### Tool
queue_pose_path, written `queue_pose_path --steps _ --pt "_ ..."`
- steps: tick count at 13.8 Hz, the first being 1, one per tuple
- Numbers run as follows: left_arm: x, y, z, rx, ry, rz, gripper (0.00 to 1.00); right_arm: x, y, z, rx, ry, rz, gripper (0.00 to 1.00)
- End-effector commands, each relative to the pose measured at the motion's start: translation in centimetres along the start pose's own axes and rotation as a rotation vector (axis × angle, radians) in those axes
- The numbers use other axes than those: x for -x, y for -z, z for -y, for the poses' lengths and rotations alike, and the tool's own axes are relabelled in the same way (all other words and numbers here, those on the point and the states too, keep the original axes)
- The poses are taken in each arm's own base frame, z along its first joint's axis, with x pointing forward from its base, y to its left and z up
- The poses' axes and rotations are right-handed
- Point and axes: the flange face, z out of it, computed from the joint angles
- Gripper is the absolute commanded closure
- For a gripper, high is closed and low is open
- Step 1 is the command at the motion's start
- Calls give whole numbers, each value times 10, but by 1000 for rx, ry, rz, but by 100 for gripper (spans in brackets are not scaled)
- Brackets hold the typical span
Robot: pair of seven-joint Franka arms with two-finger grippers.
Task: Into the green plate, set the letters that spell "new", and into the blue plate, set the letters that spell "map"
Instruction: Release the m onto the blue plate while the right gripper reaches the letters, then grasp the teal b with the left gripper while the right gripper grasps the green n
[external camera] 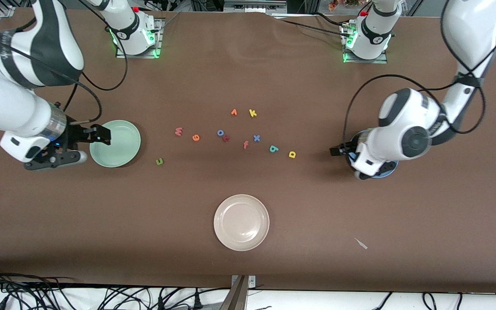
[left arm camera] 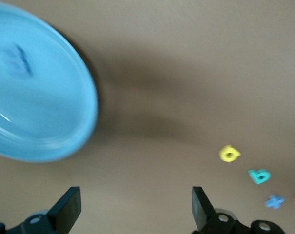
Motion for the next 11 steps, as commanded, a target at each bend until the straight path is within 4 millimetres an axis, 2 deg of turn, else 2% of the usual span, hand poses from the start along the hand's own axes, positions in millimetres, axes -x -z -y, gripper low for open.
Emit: queue_pose_path --steps 1,2,4,5,7,8,10,11 --pt "31 -34 -50 49 144 -2 0 -14 -31 36 -39 81 -50 0" --pt "41 -42 -67 70 199 -10 0 -15 -50 36 -38 78 -77 0" --pt "69 -75 -106 101 279 -30 0 -10 -97 34 -25 87 -141 0" --pt "73 -90 -115 103 310 -61 0 -5 -121 36 -21 108 -150 0" --pt "88 -119 -133 95 350 -111 1 5 -145 40 -14 157 -155 0" --pt "97 -131 -145 118 373 -114 2 6 -148 40 -10 187 -153 0" --pt "86 -139 -141 127 405 -146 8 8 -162 40 -9 236 -129 0" --pt "87 -140 -143 132 405 -146 16 10 -175 37 -13 231 -104 0"
